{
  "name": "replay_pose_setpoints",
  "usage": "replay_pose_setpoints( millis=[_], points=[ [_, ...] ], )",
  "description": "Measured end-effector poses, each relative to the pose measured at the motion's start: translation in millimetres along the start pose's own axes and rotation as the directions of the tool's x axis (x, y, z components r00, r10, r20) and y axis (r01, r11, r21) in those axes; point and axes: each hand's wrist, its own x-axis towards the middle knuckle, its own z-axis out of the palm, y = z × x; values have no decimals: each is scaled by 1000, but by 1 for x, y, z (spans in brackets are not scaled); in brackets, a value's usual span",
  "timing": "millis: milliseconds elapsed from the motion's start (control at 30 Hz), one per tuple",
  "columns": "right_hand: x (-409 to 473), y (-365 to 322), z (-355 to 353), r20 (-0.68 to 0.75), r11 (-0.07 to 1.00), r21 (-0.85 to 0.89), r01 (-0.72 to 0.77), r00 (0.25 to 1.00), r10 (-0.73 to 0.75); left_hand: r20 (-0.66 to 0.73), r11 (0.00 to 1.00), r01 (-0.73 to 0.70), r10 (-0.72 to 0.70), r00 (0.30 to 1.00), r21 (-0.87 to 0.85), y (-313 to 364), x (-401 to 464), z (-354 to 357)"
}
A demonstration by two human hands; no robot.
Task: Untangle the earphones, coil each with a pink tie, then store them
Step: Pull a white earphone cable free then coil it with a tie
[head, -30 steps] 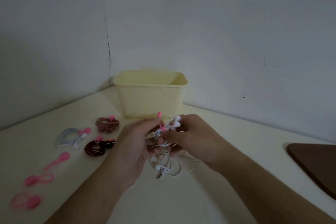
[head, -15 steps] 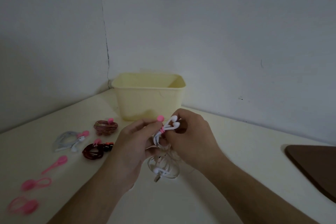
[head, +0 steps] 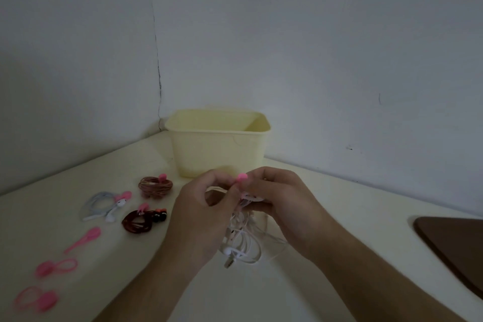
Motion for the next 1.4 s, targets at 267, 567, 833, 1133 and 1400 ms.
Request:
replay_pose_setpoints(
  millis=[267,567,833,1133,1400],
  points=[
    [-4,-4,3,-145,998,9,-62,987,63,33,999,30,-29,999,-32,6,-3,0],
    [-7,-9,6,-225,995,-27,-100,970,91,99,1000,-3,2,995,19,0,-1,0],
    [-7,-8,4,-225,992,-9,-128,967,122,103,997,-38,30,994,69,3,-1,1],
    [-5,-7,0,-244,983,45,-179,952,184,134,988,-51,31,990,144,-5,2,0],
    [-3,-7,2,-162,986,-51,-159,975,149,16,954,-92,91,996,284,-13,2,-1]
  ],
)
